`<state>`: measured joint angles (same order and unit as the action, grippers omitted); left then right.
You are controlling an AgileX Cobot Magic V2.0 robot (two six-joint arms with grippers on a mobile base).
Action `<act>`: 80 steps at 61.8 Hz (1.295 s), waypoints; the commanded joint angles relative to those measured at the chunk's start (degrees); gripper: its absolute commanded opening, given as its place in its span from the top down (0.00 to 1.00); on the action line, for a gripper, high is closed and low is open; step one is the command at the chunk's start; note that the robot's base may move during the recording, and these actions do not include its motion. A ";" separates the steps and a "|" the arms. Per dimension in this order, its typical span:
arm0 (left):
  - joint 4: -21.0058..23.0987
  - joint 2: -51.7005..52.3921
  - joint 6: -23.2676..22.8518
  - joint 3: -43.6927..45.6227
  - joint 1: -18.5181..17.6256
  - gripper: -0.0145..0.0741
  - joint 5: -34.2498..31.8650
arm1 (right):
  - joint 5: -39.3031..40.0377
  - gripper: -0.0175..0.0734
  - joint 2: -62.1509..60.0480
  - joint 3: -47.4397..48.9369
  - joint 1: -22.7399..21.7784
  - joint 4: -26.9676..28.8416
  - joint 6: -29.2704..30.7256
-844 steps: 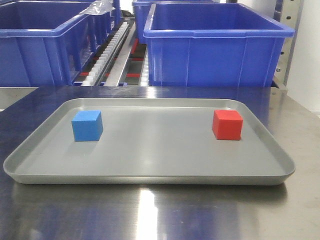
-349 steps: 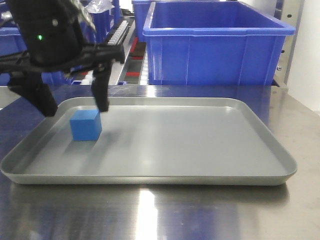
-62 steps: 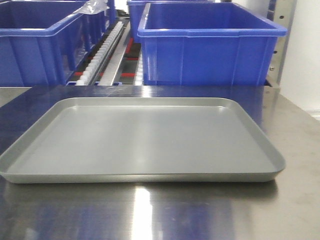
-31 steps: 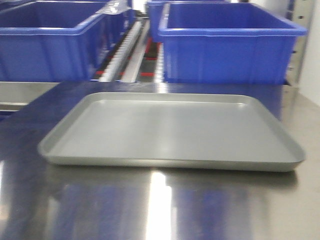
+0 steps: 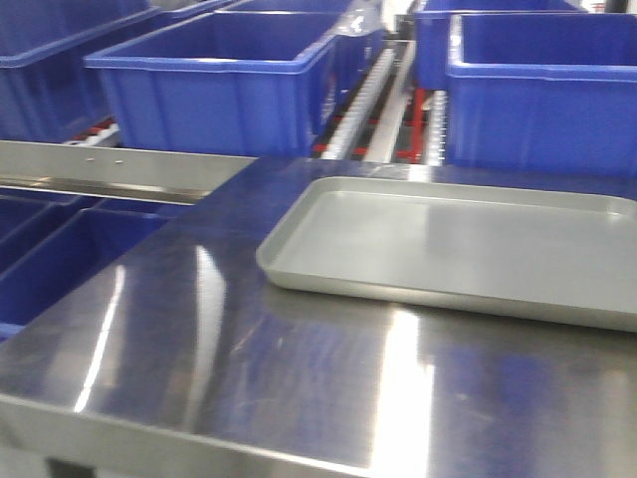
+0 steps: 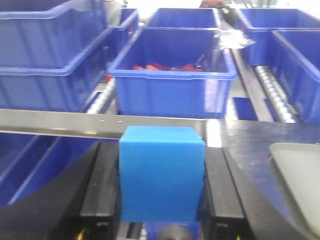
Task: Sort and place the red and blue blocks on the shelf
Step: 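Drive the base away from the table carrying both cubes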
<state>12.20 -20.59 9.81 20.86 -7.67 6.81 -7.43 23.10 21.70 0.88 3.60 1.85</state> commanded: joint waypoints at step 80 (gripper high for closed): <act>0.11 -0.27 -0.06 1.91 -0.14 0.70 -4.67 | 5.16 0.75 0.17 1.65 -0.37 0.16 0.23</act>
<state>12.07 -20.59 9.81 20.86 -7.67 6.91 -7.43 23.10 21.70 0.88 3.60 1.85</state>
